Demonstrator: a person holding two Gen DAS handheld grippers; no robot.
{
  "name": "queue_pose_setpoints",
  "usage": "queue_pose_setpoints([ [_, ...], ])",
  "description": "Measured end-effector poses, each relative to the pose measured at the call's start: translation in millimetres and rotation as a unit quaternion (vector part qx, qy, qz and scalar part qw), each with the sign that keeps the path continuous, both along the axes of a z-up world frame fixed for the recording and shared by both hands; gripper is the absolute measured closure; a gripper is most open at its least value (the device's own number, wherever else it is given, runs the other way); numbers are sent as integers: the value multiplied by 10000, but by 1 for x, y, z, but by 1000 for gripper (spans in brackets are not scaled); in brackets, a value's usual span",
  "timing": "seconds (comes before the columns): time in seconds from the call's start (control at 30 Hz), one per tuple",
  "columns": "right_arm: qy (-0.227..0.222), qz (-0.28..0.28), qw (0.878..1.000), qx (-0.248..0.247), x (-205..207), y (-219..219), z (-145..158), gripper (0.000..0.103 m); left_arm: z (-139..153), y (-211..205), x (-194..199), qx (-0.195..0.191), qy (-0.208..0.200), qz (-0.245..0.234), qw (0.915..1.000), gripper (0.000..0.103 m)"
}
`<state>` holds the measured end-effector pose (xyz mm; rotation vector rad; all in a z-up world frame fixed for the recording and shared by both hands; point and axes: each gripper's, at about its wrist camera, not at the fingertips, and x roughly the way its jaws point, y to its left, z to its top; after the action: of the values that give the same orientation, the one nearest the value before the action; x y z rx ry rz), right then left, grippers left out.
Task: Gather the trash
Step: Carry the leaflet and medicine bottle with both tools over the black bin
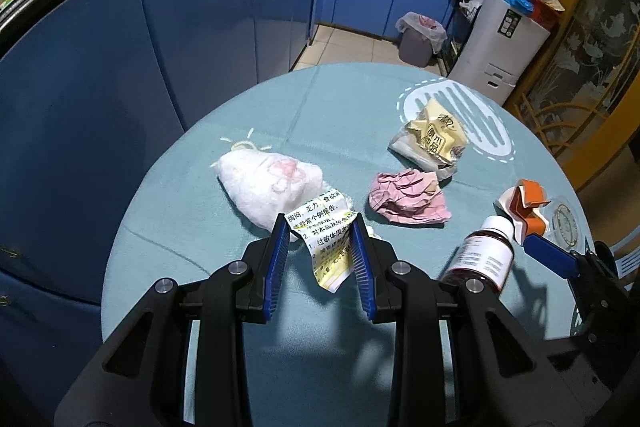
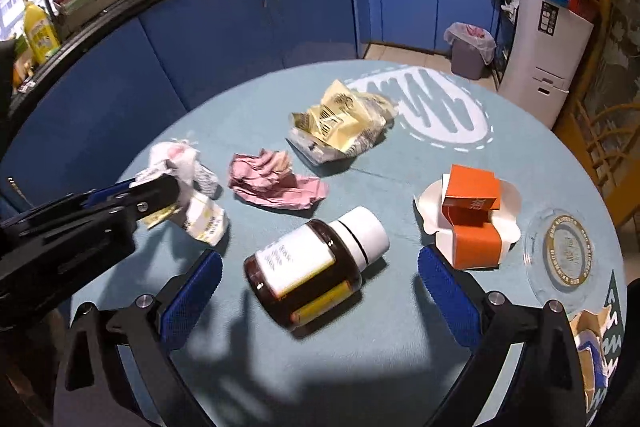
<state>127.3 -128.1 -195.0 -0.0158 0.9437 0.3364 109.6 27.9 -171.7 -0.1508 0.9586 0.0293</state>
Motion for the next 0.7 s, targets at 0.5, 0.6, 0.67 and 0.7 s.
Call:
queue_pose_setpoints([
  [0.5,-73,-97,9997,-213,-12,-3,2,30,1,-8,3,33,-38,-112,9999,71],
  [0.6,-150,-142,9997,-156,-18,-10,10,29,5,-14,1,65,-79,-161,9998,71],
  [0.67,-195,-164,9996,-127,-20,-14,16,29,9,-19,-1,85,-111,-205,9997,71],
  [0.7,-235,-185,9995,-109,-23,-17,19,29,11,-22,-3,100,-132,-237,9996,71],
])
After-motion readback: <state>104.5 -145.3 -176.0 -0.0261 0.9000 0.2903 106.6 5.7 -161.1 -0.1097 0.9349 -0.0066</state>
